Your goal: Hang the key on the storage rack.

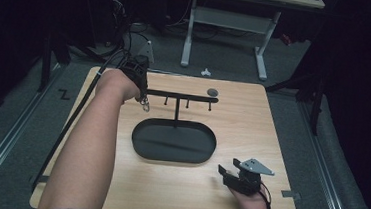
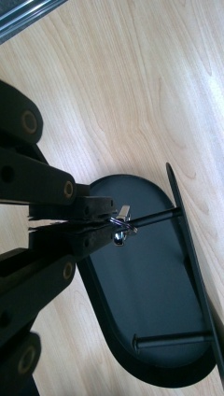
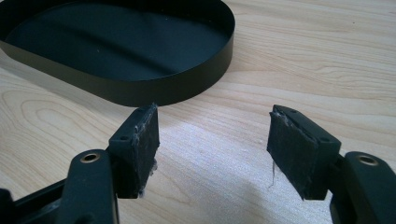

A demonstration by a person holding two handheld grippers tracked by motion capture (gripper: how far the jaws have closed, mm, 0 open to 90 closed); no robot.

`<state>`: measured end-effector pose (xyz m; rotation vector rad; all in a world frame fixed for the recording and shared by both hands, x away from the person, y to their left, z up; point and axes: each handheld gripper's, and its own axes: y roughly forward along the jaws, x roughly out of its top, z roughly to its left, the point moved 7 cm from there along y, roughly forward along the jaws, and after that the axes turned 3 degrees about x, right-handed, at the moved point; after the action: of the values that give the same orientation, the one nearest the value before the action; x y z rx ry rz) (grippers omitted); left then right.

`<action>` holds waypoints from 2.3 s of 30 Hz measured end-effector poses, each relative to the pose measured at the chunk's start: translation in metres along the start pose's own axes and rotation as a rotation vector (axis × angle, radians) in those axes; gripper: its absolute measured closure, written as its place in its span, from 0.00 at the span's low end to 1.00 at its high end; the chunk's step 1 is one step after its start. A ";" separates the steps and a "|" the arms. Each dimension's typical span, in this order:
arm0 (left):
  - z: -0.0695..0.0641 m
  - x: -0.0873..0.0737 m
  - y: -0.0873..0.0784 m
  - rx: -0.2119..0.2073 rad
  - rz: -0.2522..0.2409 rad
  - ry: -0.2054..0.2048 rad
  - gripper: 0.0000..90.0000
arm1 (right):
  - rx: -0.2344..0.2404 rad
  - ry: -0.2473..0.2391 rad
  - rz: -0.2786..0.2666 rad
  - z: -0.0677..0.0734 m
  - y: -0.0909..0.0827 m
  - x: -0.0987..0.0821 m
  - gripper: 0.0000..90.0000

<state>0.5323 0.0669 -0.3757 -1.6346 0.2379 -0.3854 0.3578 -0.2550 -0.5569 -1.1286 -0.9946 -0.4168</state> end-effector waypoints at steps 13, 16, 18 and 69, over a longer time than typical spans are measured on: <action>0.003 0.002 -0.002 0.022 -0.016 -0.006 0.88 | 0.000 0.000 0.002 0.000 0.001 0.000 0.38; 0.002 0.002 -0.005 0.026 -0.022 -0.008 0.87 | 0.002 -0.003 0.000 0.000 0.001 0.000 0.38; 0.001 0.001 -0.007 0.033 -0.021 -0.007 0.87 | 0.004 -0.004 0.001 0.001 0.001 0.000 0.38; 0.026 -0.055 -0.022 0.060 -0.008 -0.073 0.72 | 0.006 -0.009 -0.007 0.003 0.000 0.003 0.38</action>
<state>0.4895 0.1136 -0.3610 -1.5876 0.1636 -0.3349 0.3581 -0.2520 -0.5547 -1.1226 -1.0074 -0.4143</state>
